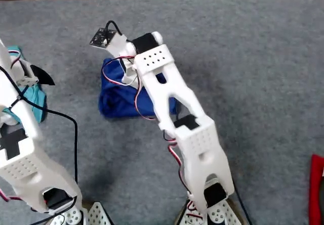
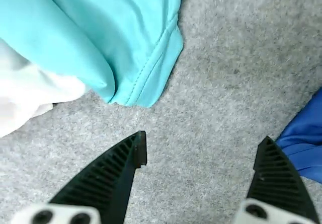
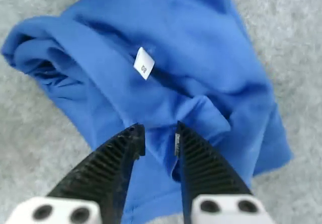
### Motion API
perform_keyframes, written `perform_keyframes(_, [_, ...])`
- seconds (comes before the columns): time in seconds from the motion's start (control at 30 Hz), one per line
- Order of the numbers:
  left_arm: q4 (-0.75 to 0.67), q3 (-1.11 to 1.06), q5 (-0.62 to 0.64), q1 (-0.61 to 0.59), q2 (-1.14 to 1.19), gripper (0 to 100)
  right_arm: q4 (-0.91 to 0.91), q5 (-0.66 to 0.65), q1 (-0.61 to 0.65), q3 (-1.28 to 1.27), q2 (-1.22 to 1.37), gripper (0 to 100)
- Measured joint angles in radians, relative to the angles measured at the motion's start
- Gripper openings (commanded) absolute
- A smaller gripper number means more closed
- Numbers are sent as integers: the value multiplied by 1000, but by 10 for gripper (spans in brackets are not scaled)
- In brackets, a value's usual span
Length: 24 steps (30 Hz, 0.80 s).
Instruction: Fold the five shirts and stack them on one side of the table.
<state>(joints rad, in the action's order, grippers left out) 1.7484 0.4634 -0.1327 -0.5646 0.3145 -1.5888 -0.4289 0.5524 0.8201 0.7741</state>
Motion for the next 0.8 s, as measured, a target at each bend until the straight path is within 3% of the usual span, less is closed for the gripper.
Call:
perform_keyframes(0.27, [0,0,0,0,0,342,-107,0,0,267,183,12])
perform_keyframes(0.5, [0,0,0,0,0,342,-173,0,-2,419,259,8])
perform_keyframes(0.8, [0,-2,0,0,0,342,-180,0,-77,425,261,5])
